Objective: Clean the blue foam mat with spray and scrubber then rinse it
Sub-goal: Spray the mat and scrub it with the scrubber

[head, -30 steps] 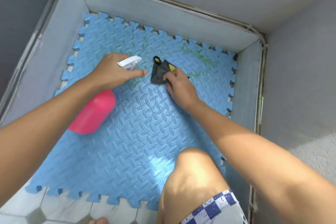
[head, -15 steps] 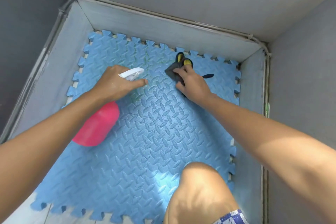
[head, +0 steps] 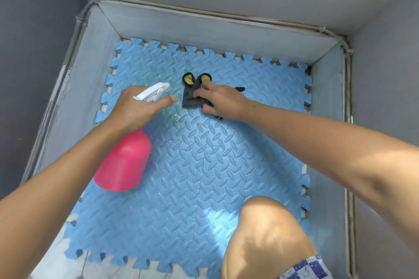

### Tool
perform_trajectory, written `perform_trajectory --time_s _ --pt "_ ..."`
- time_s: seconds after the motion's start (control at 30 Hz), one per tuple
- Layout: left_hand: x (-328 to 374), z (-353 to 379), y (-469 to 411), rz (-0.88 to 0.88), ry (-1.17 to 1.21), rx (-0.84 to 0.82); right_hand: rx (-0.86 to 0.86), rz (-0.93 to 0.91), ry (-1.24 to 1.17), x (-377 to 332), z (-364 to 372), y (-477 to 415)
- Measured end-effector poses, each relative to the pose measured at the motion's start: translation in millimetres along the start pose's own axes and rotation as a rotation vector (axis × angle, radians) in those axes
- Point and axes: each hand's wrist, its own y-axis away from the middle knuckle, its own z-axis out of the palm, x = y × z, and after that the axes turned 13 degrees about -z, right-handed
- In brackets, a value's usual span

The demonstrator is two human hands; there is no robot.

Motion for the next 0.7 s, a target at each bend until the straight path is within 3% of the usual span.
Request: perform_trajectory --time_s 0.03,0.13,0.2,0.27,0.4,0.47,0.53,0.7 --pt "-1 -3 1 0.000 0.007 -0.018 0.049 0.079 0.036 13 -5 0" --pt "-1 -5 5 -0.013 0.023 -0.057 0.327 0.588 0.015 53 -23 13" --pt "-5 -1 7 -0.034 0.015 -0.079 0.472 0.748 -0.011 54 -20 17" --pt "-8 3 11 -0.062 -0.004 -0.107 0.427 0.646 0.008 27 -8 20" --pt "-12 0 9 -0.092 0.013 -0.098 0.114 -0.004 -0.098 -43 18 51" --pt "-13 -2 8 -0.090 0.034 -0.094 0.086 -0.057 -0.099 -44 17 70" --pt "-14 -2 8 -0.079 0.035 -0.103 0.199 0.139 -0.088 -21 8 81" --pt "-23 3 7 -0.026 0.005 -0.071 0.668 1.028 -0.066 37 -15 101"
